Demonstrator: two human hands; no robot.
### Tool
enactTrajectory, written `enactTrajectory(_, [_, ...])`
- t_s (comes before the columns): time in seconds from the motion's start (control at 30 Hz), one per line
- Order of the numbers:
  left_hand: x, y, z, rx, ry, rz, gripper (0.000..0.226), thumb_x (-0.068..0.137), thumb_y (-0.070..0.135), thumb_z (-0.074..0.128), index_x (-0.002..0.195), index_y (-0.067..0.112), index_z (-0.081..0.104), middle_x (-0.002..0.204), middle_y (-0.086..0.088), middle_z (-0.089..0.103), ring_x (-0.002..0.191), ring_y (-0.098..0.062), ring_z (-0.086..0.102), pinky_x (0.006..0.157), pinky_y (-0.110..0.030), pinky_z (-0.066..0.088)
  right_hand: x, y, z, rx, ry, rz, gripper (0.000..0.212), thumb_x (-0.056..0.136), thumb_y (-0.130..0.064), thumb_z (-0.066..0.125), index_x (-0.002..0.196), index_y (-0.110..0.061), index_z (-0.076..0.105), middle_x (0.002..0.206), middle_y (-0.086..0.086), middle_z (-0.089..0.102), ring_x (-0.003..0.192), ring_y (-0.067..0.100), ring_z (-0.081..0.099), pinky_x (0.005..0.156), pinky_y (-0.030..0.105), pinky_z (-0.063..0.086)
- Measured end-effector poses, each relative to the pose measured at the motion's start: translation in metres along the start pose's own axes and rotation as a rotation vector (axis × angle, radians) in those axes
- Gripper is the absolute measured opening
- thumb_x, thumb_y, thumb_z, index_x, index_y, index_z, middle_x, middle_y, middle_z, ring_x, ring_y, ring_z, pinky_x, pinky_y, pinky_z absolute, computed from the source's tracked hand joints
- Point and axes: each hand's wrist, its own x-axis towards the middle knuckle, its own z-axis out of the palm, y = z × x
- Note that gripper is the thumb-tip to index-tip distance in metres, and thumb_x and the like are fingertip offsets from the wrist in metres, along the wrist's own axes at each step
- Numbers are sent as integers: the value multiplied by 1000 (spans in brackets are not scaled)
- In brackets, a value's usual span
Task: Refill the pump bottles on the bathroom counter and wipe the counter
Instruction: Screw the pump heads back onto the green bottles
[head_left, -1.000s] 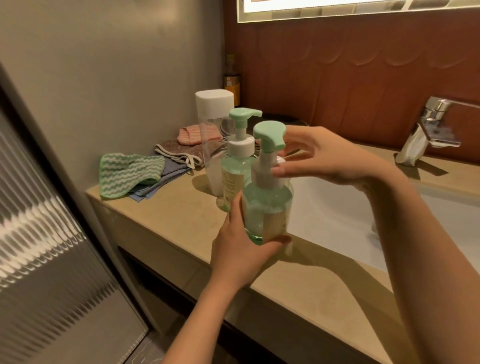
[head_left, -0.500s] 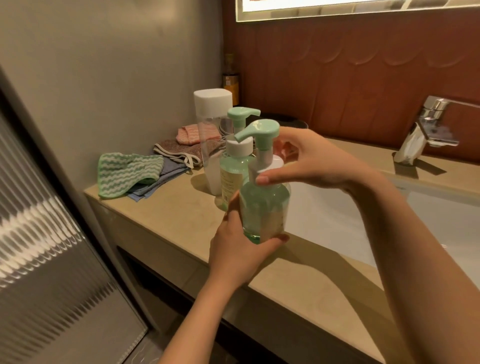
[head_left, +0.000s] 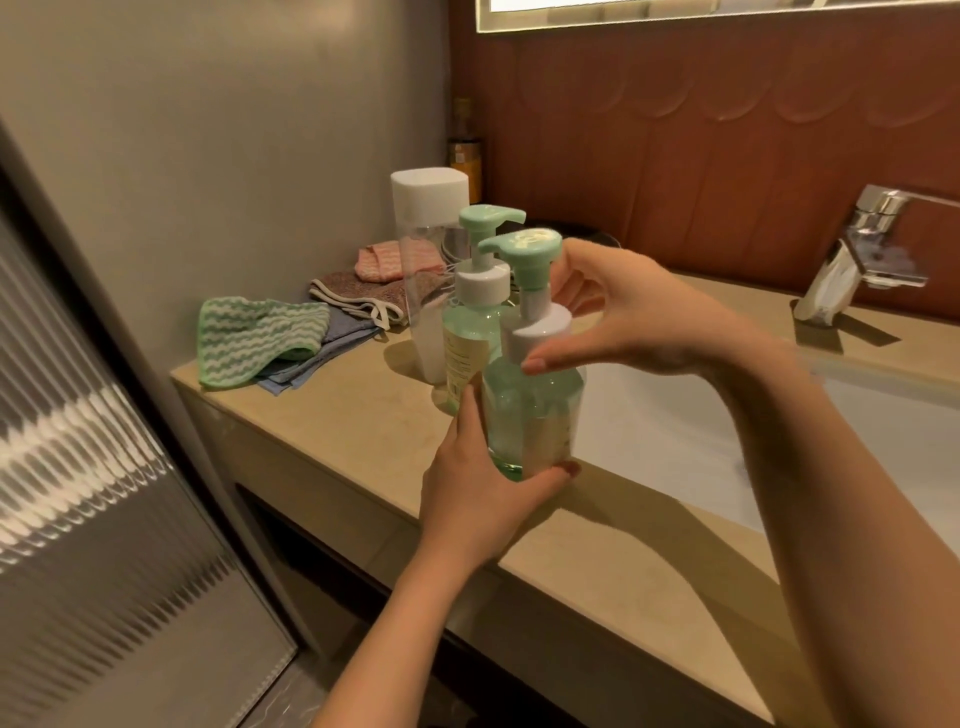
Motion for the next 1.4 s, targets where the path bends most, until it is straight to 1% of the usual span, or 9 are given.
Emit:
enactTrajectory(0.13, [1,-1,0,-34,1,3,109,58,53,81,144,39,15,137,13,48,120,-13,49,96,-44,47,2,-4,7,-40,-65,-46,61,62,-59,62,116,-37,46,109,-26,49,95,-11,48,74,3,39])
enactTrajectory(0.3, [1,-2,1,-11,7,23,112,55,62,75,145,37,14,140,12,46,122,-14,48,96,-44,47,-5,4,-9,120,-239,-82,56,81,-40,61,134,-28,47,135,-16,51,123,-2,47,104,22,38])
enactTrajectory(0.47, [1,-4,2,-24,11,38,106,59,55,78,144,36,17,137,14,47,117,-12,49,94,-43,48,0,2,0,106,-57,-30,67,57,-49,73,112,-15,56,105,-9,63,97,5,60,88,24,51])
enactTrajectory(0.6, [1,-6,2,-38,12,35,106,59,54,79,143,40,16,136,14,48,118,-12,50,94,-45,48,5,-2,10,33,-2,0,71,56,-51,75,115,-31,42,98,-28,48,89,-8,50,70,7,41])
enactTrajectory(0.73, [1,-6,2,-55,8,24,105,58,52,82,141,41,18,135,16,48,120,-11,49,97,-45,47,0,2,4,124,-160,-11,60,72,-58,66,122,-36,42,118,-26,50,106,-8,51,96,18,42])
enactTrajectory(0.83, [2,-7,2,-18,23,37,105,57,56,80,141,37,20,136,15,48,119,-12,50,94,-44,48,-4,9,-6,266,-221,-57,54,83,-38,65,131,-24,47,134,-14,53,121,-1,50,102,20,40])
enactTrajectory(1.0, [2,-6,3,-7,17,48,104,60,57,78,142,36,18,138,13,46,120,-13,49,94,-44,48,-2,10,-2,329,-99,-64,52,63,-27,73,113,-16,60,109,-4,67,101,5,63,90,19,49])
enactTrajectory(1.2, [2,-6,2,-41,8,27,105,57,56,79,141,40,17,136,14,48,119,-13,50,95,-45,48,7,4,10,204,-68,-80,67,62,-46,75,118,-39,39,105,-35,46,92,-22,47,75,-6,37])
enactTrajectory(1.4, [2,-7,3,-10,16,36,107,57,58,78,142,37,18,136,13,48,118,-13,50,94,-45,48,-5,15,-5,491,-241,-127,50,81,-20,63,126,-29,45,129,-18,54,123,1,49,98,16,42])
